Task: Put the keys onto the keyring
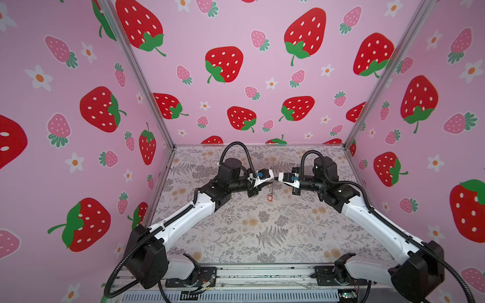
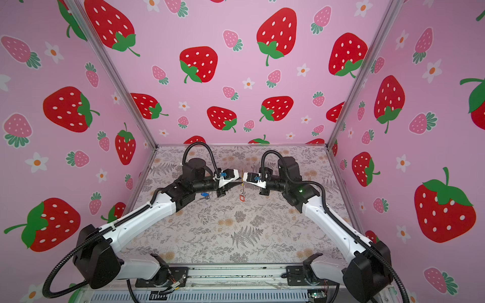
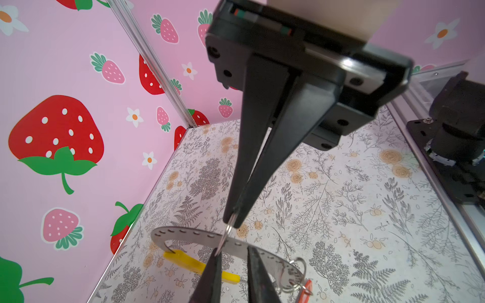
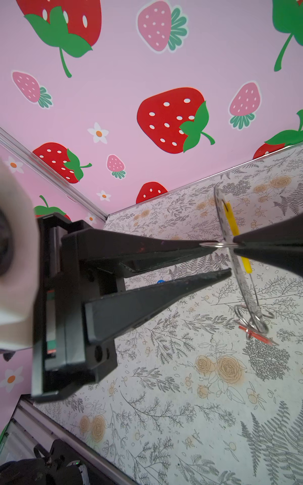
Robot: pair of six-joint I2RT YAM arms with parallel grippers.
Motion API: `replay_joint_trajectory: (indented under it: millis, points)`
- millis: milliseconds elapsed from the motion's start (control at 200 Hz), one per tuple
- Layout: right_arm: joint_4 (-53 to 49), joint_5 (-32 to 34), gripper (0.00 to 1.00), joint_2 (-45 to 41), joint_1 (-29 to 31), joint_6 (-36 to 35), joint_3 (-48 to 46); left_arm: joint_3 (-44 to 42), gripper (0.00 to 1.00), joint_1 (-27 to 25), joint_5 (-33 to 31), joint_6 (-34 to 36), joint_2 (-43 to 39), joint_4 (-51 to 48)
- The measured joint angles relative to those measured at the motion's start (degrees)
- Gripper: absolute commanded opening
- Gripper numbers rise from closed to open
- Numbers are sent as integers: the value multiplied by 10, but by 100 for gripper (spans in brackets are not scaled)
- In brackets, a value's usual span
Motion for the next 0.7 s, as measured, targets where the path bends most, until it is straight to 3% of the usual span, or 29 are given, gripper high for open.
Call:
replay_joint_trajectory:
  millis: [700]
  points:
    - [78, 12, 0, -28, 0, -31, -57, 9, 22, 2, 17, -3, 2, -5]
